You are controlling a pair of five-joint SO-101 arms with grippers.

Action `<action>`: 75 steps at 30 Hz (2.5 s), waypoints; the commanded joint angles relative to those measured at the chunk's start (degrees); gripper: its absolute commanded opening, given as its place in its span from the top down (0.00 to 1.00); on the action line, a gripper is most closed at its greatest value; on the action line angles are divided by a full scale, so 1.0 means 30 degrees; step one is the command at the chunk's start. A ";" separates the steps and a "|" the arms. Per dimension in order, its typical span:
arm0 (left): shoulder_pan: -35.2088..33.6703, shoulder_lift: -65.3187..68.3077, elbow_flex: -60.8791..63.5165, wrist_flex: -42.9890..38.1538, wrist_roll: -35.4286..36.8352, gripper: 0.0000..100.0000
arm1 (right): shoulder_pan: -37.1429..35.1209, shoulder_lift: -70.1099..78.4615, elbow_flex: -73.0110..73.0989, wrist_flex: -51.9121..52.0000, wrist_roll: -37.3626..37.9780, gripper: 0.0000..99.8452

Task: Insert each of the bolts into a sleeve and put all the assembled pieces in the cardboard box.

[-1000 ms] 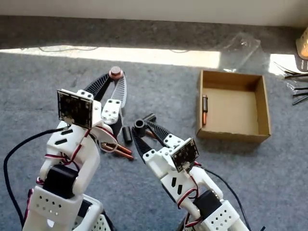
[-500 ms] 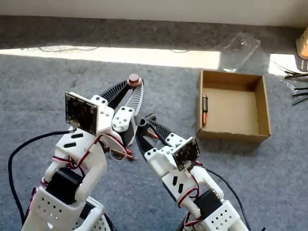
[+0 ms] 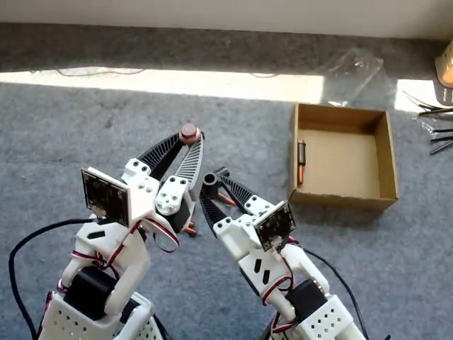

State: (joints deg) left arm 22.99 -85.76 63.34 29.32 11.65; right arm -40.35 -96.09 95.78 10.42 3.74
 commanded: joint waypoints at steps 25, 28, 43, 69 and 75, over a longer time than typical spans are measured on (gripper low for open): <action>0.1245 -0.0337 0.0630 -0.0762 0.0029 0.99 | 0.0190 -0.0220 0.2535 -0.0073 -0.0147 1.00; 0.0718 -0.0308 0.0806 -0.0791 0.0059 0.99 | 0.0190 -0.0220 0.2535 -0.0073 -0.0147 1.00; 0.0718 -0.0308 0.1949 -0.1905 0.0088 0.99 | 0.0190 -0.0220 0.2535 -0.0073 -0.0117 1.00; 0.0601 -0.0513 0.4234 -0.1172 0.0059 0.99 | 0.0161 -0.0220 0.2535 -0.0044 0.1582 1.00; 0.0571 -0.0513 0.4908 -0.1172 0.0059 0.99 | 0.0161 -0.0220 0.2535 -0.0015 0.0703 1.00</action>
State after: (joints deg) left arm 25.89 -86.81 77.76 25.80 11.91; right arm -40.09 -95.91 95.78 10.59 7.43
